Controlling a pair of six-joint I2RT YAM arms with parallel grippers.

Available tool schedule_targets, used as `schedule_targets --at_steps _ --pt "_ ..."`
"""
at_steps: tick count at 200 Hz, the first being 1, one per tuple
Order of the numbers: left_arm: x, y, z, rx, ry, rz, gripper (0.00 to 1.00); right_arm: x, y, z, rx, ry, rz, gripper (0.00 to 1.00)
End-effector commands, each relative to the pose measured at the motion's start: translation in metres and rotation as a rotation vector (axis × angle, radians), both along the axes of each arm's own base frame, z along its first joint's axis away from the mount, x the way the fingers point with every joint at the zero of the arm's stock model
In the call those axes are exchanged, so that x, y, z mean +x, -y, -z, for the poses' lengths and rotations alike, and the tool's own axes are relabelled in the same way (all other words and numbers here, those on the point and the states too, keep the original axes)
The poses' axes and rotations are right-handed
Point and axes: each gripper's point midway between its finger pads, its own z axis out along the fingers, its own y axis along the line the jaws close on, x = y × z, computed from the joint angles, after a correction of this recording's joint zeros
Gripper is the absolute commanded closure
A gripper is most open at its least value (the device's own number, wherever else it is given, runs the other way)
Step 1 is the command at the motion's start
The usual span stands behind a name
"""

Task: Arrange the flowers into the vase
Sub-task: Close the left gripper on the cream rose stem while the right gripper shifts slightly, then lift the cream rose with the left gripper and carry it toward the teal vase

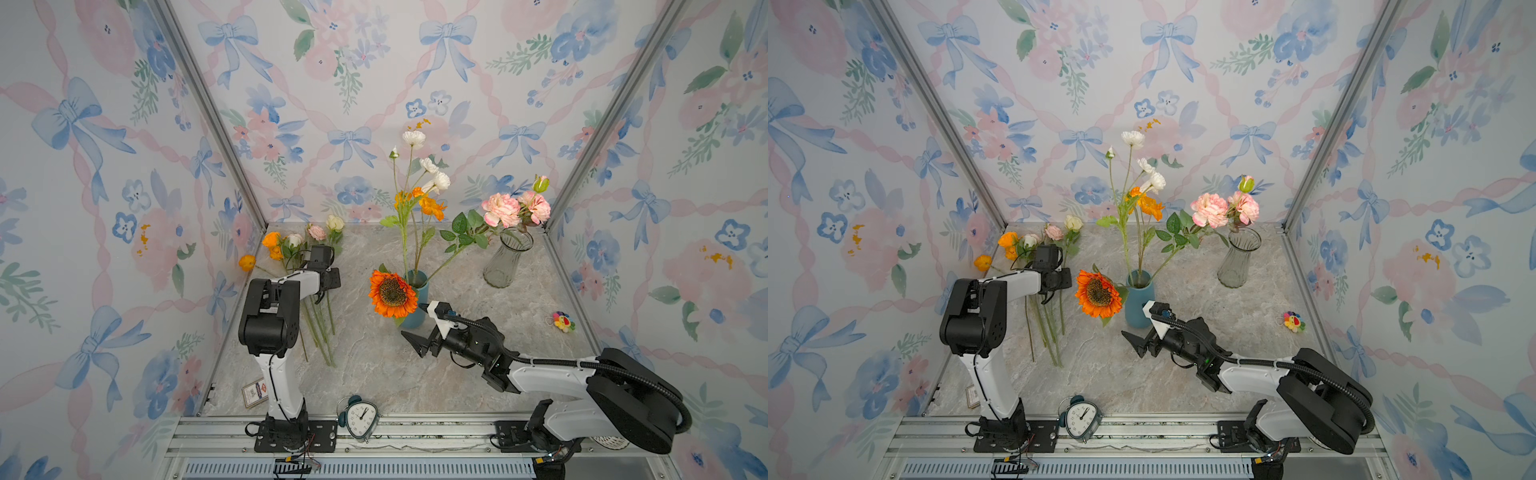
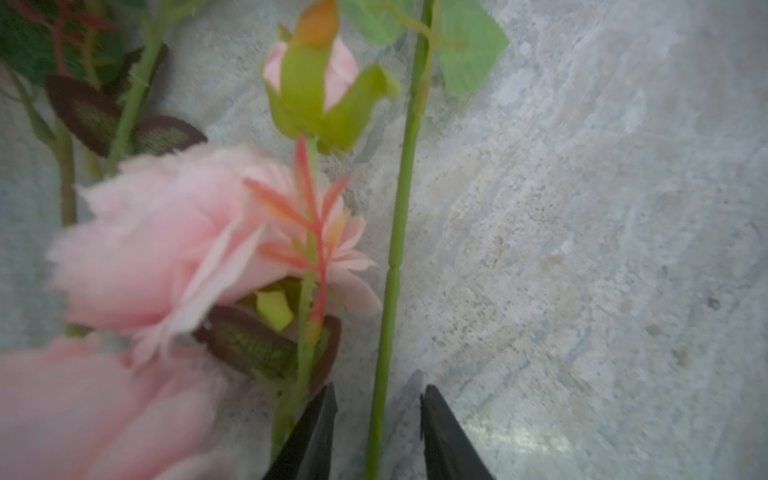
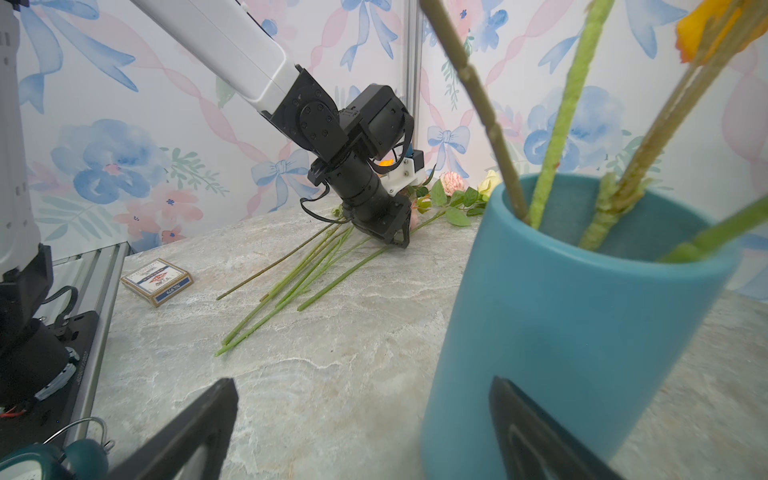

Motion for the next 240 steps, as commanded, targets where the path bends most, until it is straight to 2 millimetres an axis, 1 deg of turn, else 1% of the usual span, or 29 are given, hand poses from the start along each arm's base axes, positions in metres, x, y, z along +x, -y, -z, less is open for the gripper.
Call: schedule_targets --at_steps 1,25,48,69,95,110,124,148,170,185,214,222,240 --pt "-0.008 0.011 0.023 -0.064 -0.07 0.029 0.67 0.002 -0.004 -0.008 0.003 0.018 -0.002 0.03" --pt "-0.008 0.011 0.024 -0.061 -0.071 0.03 0.77 0.002 -0.003 -0.007 -0.005 0.02 -0.002 0.03" --pt "-0.008 0.011 0.019 -0.026 -0.062 0.031 0.84 0.003 -0.004 -0.005 -0.016 0.023 0.003 0.03" --pt "-0.008 0.015 0.014 0.006 -0.05 0.046 1.0 0.004 -0.003 -0.006 -0.019 0.025 0.006 0.03" --pt "-0.005 0.025 0.002 -0.018 -0.023 0.066 1.0 0.004 -0.002 -0.007 -0.012 0.022 0.01 0.03" --pt "-0.002 0.031 -0.013 -0.051 0.009 0.076 1.0 0.005 -0.001 -0.007 -0.011 0.023 0.012 0.03" --pt "0.002 0.036 -0.033 -0.08 0.051 0.087 1.0 0.005 0.0 -0.007 -0.012 0.024 0.016 0.03" --pt "0.006 0.042 -0.077 -0.12 0.144 0.105 1.0 0.005 0.001 -0.009 -0.006 0.026 0.019 0.03" --pt "0.006 0.045 -0.123 -0.149 0.246 0.114 1.0 0.004 0.004 -0.013 0.004 0.029 0.023 0.03" --pt "0.002 0.049 -0.16 -0.179 0.344 0.137 1.0 0.002 0.006 -0.016 0.012 0.034 0.023 0.03" --pt "-0.017 0.053 -0.231 -0.208 0.569 0.184 1.0 -0.003 0.009 -0.021 0.013 0.037 0.012 0.03" --pt "-0.026 0.054 -0.256 -0.217 0.648 0.198 1.0 -0.006 0.01 -0.023 0.022 0.038 0.01 0.03" --pt "-0.048 0.057 -0.296 -0.251 0.797 0.235 1.0 -0.012 0.013 -0.031 0.044 0.049 -0.003 0.03"
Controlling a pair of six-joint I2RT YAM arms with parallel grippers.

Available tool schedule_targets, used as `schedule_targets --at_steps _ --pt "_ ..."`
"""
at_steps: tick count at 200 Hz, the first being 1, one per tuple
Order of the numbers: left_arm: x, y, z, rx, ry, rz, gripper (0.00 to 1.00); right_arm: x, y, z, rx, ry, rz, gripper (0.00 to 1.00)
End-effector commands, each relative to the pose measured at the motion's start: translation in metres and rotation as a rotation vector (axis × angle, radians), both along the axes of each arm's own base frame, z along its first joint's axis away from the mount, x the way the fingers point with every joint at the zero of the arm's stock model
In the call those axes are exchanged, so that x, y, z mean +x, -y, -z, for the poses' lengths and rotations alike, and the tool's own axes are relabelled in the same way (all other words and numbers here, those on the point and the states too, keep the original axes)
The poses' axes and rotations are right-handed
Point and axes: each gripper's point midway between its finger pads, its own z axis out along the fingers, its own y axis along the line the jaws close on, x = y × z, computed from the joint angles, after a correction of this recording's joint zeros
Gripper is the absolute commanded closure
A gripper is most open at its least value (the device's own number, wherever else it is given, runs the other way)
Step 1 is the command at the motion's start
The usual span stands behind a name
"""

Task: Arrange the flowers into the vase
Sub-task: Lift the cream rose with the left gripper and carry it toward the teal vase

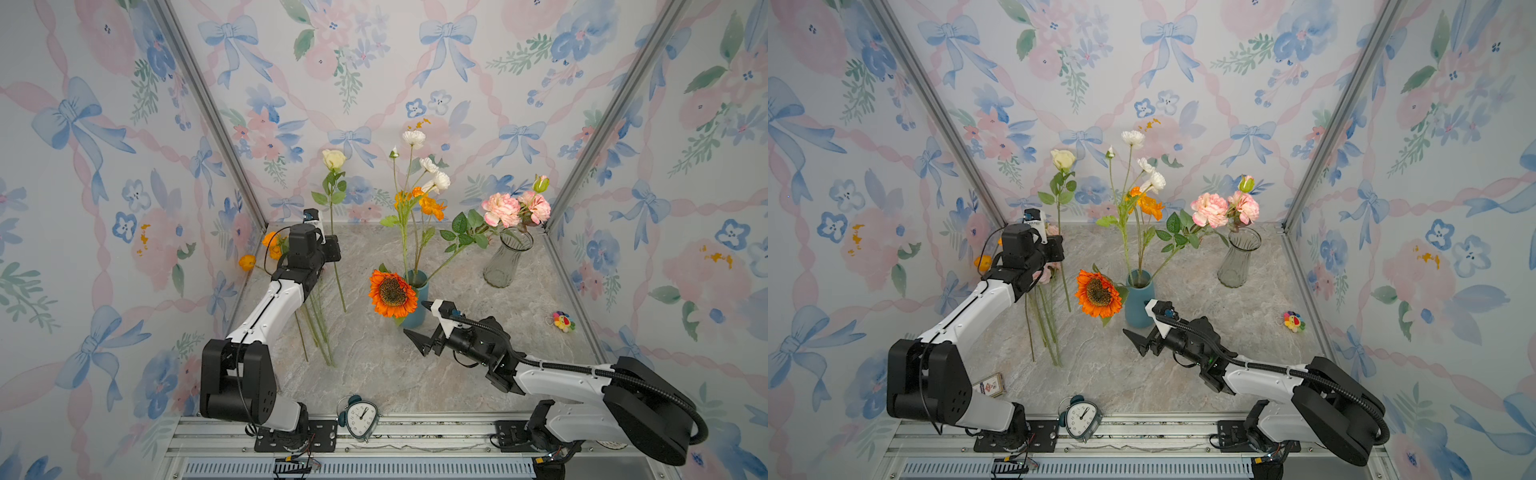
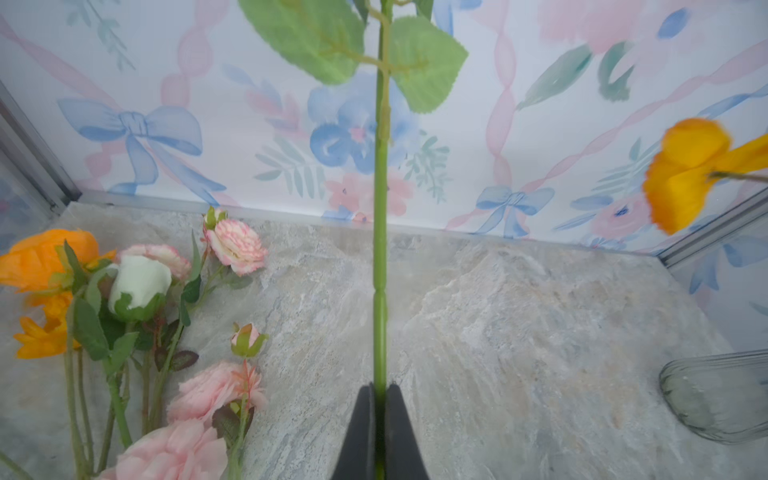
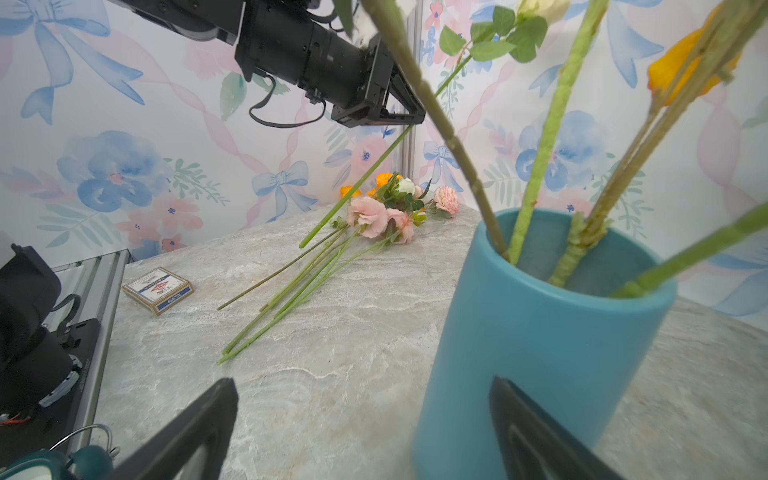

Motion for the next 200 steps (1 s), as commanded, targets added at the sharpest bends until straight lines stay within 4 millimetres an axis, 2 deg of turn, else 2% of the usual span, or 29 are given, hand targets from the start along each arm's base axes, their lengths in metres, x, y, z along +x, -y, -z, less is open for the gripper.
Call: schedule_targets --at_steps 1,20,43,74,89,92,106,118,134,173,200 --pt "-0.021 0.009 -0.053 -0.062 0.207 0.063 1.0 -0.007 0.005 -0.009 0.024 0.008 -0.011 0.03" --pt "-0.049 0.013 -0.091 -0.091 0.348 0.114 1.0 -0.015 0.008 -0.02 0.026 0.031 -0.032 0.03" --pt "-0.081 0.024 -0.122 -0.097 0.475 0.206 1.0 -0.016 0.013 -0.025 0.005 0.066 -0.021 0.03" --pt "-0.116 0.042 -0.138 -0.096 0.626 0.337 1.0 -0.015 0.017 -0.026 -0.003 0.082 -0.01 0.03" --pt "-0.14 0.054 -0.149 -0.103 0.758 0.445 1.0 -0.015 0.018 -0.024 0.007 0.083 -0.005 0.03" --pt "-0.145 0.057 -0.143 -0.11 0.778 0.465 1.0 -0.015 0.019 -0.025 0.01 0.084 -0.002 0.03" --pt "-0.166 0.06 -0.148 -0.123 0.905 0.494 1.0 -0.012 0.019 -0.019 0.003 0.081 0.011 0.03" --pt "-0.17 0.061 -0.149 -0.096 0.961 0.481 1.0 -0.008 0.022 -0.016 0.002 0.075 0.027 0.03" --pt "-0.163 0.063 -0.149 -0.076 0.979 0.468 1.0 -0.005 0.025 -0.013 0.004 0.071 0.038 0.03" --pt "-0.166 0.064 -0.176 -0.181 1.128 0.432 1.0 -0.002 0.029 -0.011 0.009 0.066 0.056 0.03" --pt "-0.16 0.066 -0.179 -0.284 1.184 0.386 1.0 0.004 0.032 -0.009 0.013 0.054 0.073 0.03"
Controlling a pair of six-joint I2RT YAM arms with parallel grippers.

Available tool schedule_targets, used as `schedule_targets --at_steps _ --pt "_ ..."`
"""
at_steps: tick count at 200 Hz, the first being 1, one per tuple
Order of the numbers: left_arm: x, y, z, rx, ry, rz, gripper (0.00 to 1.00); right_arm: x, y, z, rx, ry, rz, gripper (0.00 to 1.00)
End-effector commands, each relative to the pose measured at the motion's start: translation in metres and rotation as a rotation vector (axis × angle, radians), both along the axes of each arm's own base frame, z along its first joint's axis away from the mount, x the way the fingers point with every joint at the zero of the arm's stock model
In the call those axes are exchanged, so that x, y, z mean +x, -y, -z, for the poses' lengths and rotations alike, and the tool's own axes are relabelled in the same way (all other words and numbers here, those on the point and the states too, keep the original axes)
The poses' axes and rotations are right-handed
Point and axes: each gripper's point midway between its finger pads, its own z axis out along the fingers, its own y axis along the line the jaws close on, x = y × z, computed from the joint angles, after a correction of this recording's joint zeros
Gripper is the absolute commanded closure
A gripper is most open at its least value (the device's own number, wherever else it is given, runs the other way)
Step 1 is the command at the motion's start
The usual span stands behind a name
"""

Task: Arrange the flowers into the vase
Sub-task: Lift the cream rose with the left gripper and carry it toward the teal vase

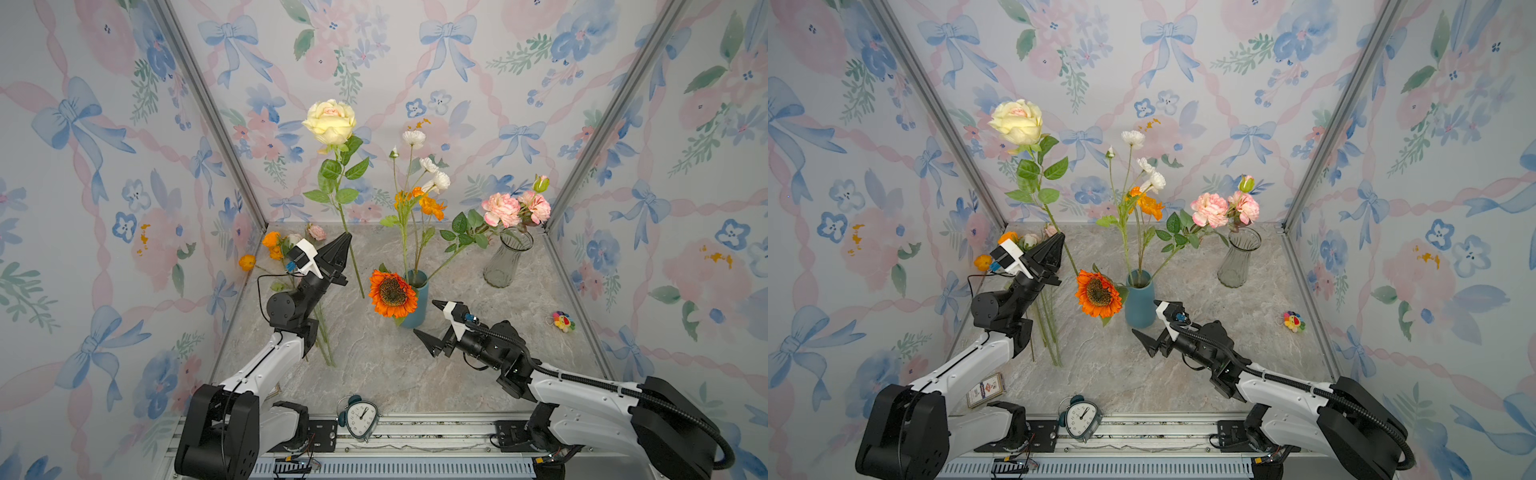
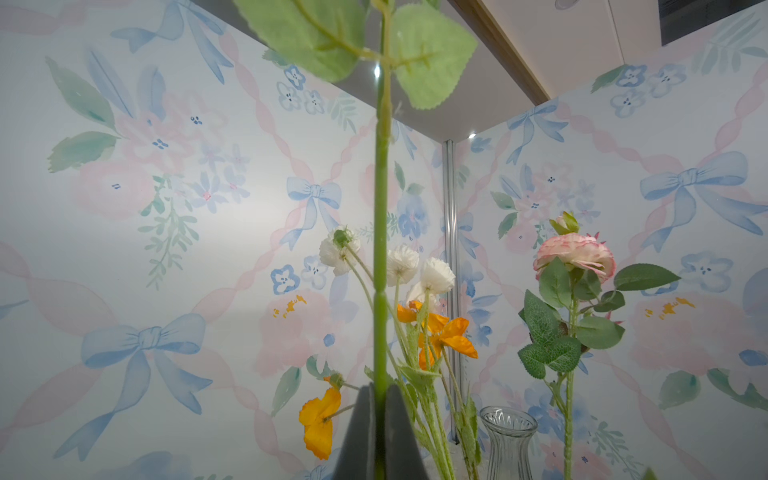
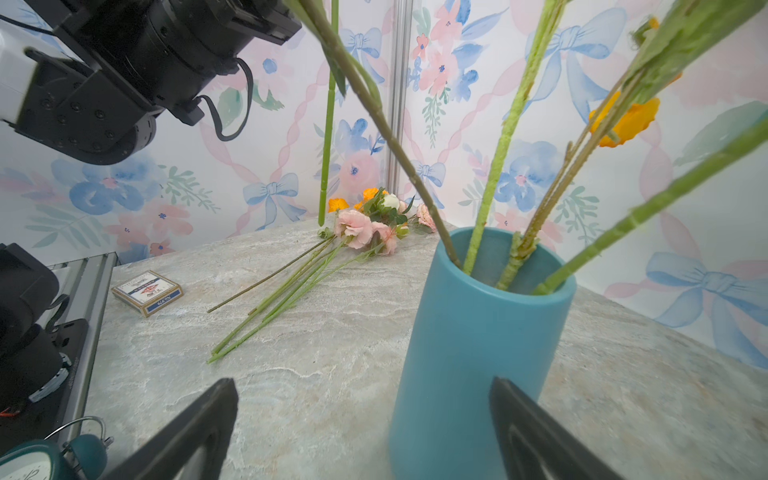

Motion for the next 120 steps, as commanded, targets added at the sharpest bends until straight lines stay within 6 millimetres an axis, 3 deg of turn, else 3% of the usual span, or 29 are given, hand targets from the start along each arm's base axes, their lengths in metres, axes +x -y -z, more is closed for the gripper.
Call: schedule_targets --at_steps 1,48,51,65,120 --pt "-0.02 -0.009 -0.035 -0.156 0.167 0.003 1.0 0.007 0.007 0.001 0.019 -0.001 0.034 0.03" --pt "-0.019 0.021 -0.036 -0.235 0.24 0.023 1.0 0.013 0.012 0.002 0.025 -0.012 0.053 0.03" --pt "-0.02 0.022 -0.044 -0.242 0.264 0.023 1.0 0.014 0.013 0.002 0.026 -0.011 0.056 0.03" --pt "-0.018 0.029 -0.047 -0.255 0.269 0.021 1.0 0.014 0.014 0.002 0.029 -0.013 0.056 0.03" --pt "-0.024 0.036 -0.062 -0.283 0.302 0.018 1.0 0.016 0.015 0.001 0.037 -0.021 0.059 0.03"
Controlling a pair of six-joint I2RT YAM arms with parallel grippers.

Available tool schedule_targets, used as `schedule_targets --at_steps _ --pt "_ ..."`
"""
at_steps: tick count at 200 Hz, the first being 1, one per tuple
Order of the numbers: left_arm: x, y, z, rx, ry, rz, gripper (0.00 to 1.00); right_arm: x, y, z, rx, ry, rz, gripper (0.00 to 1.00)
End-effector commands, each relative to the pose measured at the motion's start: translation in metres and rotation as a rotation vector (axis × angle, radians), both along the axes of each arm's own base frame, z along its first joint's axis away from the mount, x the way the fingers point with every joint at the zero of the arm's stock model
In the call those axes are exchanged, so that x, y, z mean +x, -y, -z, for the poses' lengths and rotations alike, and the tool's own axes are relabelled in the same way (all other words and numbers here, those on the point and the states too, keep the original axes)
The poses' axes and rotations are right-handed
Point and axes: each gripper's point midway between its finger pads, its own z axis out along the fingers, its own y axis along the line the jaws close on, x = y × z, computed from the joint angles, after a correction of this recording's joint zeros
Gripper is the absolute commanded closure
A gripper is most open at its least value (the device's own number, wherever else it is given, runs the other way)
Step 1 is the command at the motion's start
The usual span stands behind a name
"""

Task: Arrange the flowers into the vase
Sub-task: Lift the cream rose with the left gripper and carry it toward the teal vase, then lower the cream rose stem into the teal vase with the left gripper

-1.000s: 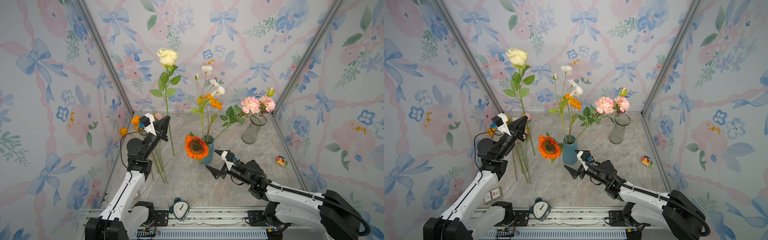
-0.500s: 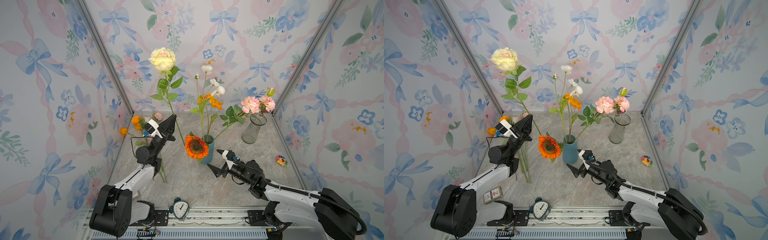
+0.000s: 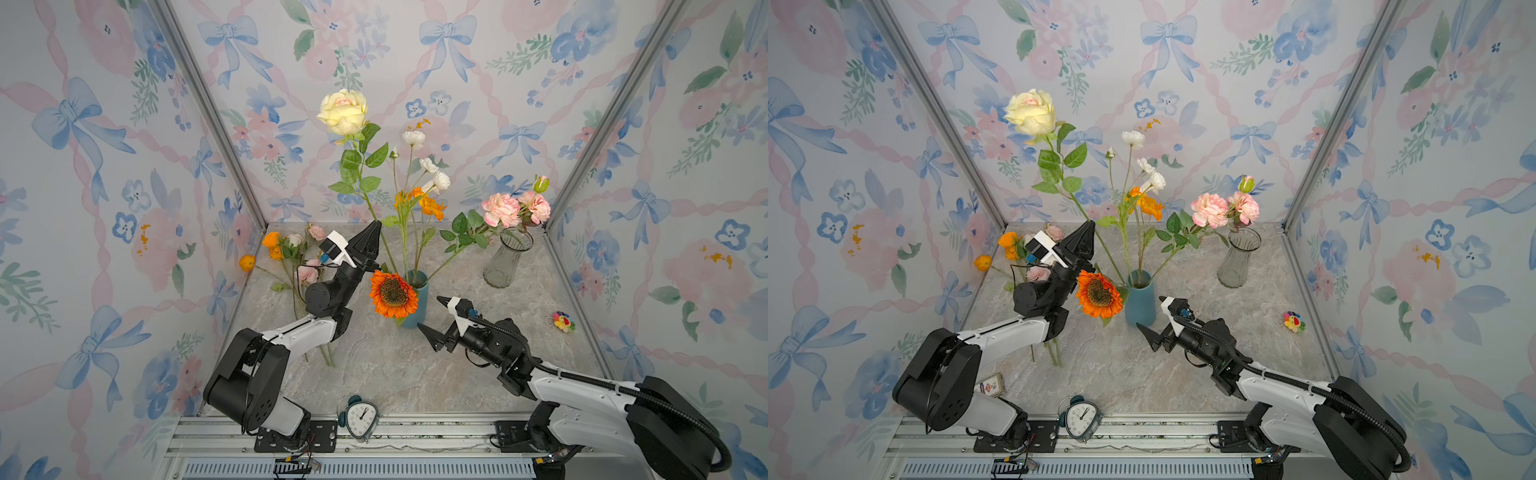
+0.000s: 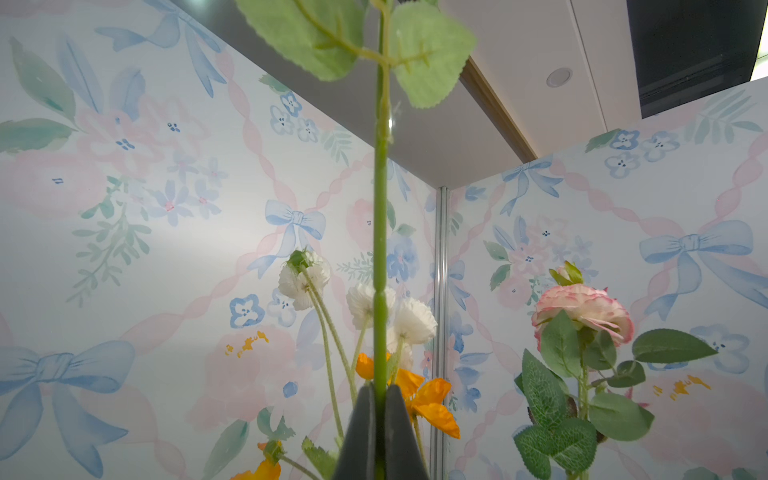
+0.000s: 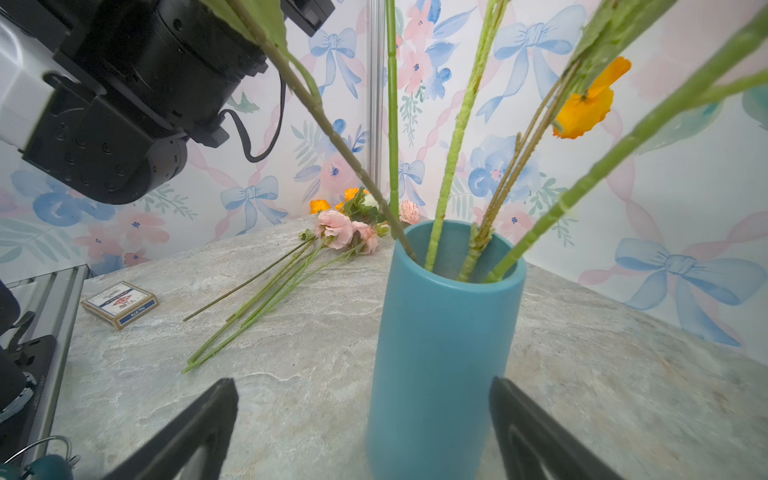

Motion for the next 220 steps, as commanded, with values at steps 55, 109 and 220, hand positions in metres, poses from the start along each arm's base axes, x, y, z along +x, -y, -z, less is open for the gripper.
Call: schedule_targets --at_steps 55,109,220 --pt "-0.039 -0.01 -0.047 -0.151 0.242 0.002 1.0 0.002 0.003 -0.001 0.023 -0.005 0.007 0.03" --pt "-0.033 0.019 -0.019 -0.103 0.179 0.051 1.0 0.002 0.003 -0.002 0.026 -0.004 0.007 0.03" --pt "-0.032 0.062 0.05 0.055 0.06 0.159 0.91 0.001 0.004 -0.004 0.024 -0.001 0.006 0.03"
